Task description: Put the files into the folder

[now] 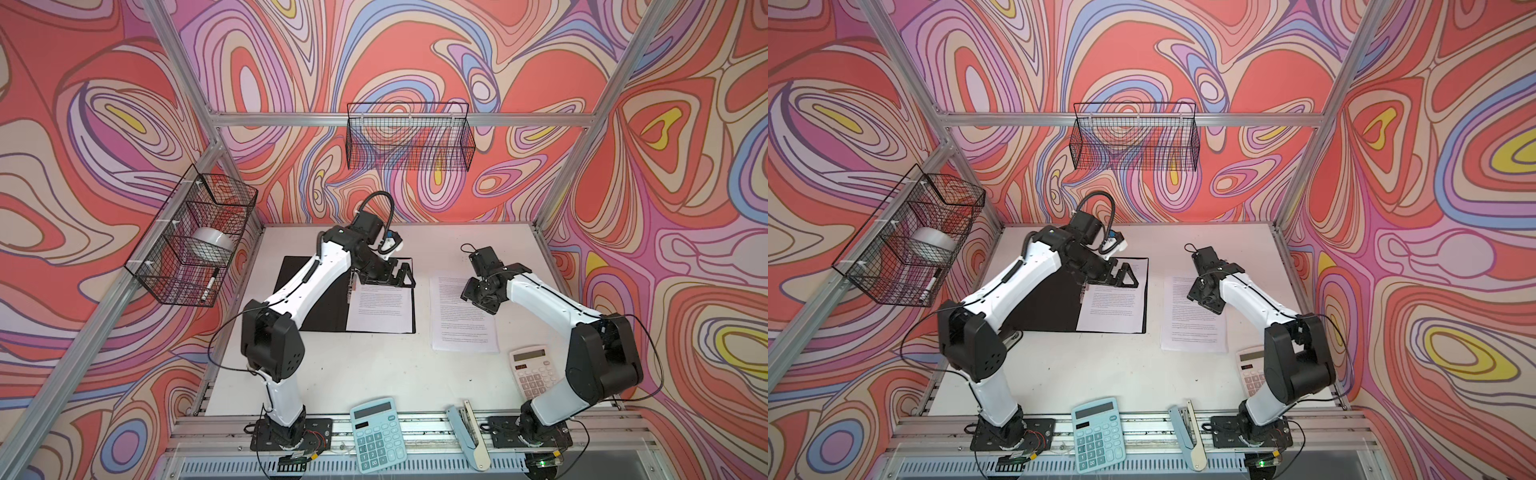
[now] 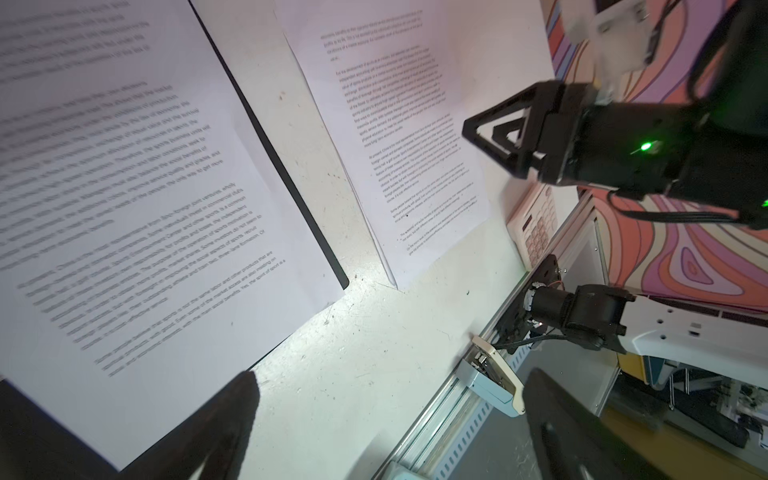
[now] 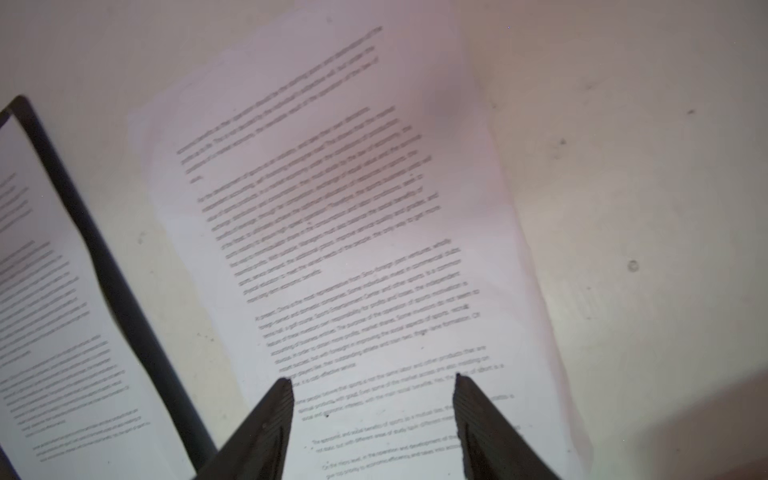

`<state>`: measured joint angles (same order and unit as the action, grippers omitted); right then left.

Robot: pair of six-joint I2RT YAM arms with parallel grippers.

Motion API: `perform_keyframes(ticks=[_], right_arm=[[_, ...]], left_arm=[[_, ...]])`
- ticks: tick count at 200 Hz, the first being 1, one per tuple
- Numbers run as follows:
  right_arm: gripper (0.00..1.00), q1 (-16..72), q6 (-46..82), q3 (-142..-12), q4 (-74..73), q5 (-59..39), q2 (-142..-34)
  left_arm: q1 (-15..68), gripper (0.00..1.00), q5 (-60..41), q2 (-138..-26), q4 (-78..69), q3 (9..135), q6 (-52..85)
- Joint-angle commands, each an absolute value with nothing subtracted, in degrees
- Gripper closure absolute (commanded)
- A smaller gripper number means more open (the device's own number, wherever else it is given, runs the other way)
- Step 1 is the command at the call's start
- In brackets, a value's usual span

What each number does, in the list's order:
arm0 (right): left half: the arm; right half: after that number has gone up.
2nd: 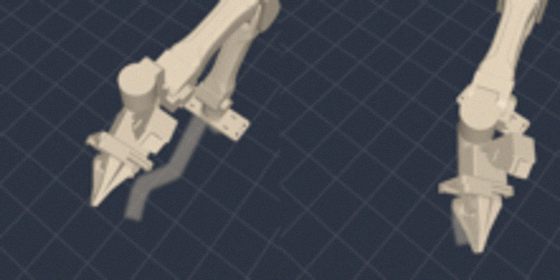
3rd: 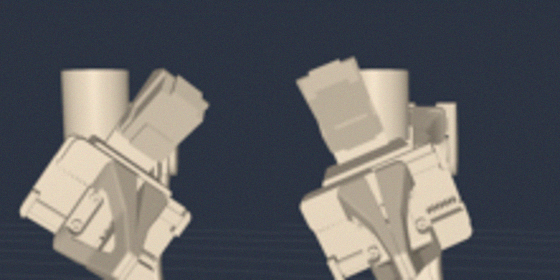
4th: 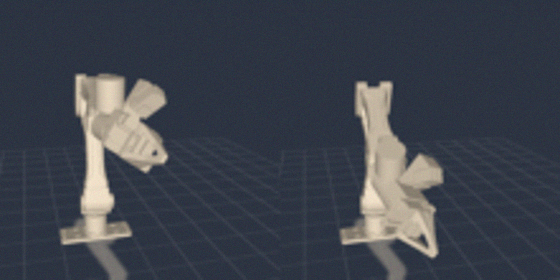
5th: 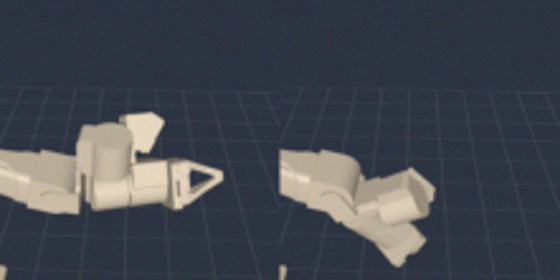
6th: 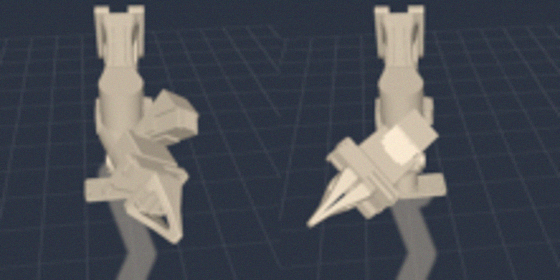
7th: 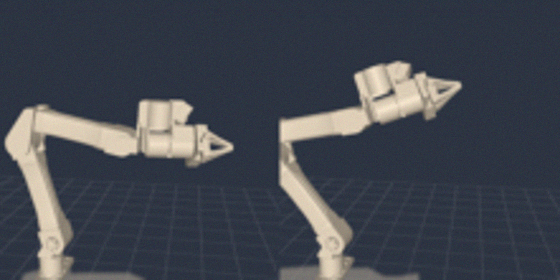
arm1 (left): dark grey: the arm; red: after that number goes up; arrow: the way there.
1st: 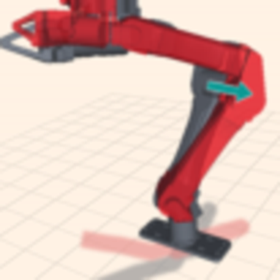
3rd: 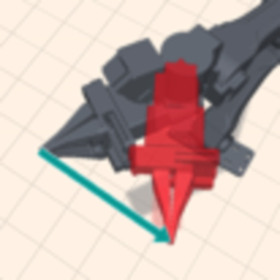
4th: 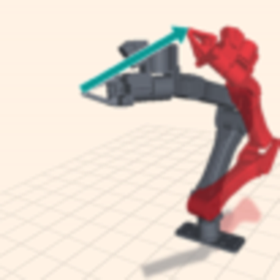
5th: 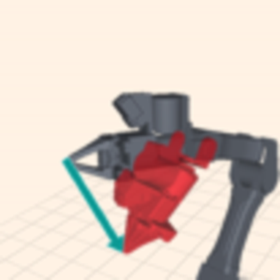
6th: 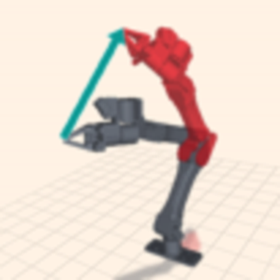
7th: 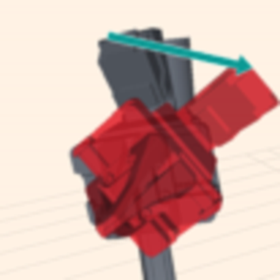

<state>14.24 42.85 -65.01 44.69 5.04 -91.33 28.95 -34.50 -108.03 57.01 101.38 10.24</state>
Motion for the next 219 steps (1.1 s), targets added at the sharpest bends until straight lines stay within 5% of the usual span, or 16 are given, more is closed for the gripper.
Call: perform_keyframes(ticks=[1, 219], right_arm=[[0.35, 11.5, 38.7, -63.1, 43.9, 6.6, -89.6], [0.4, 4.6, 33.0, -58.5, 38.3, 0.3, -98.1]], left_arm=[[31.2, 0.0, -34.7, -112.5, 55.3, 103.9, 10.6], [41.1, 0.0, -29.9, -133.9, 50.8, 115.7, 17.9]])
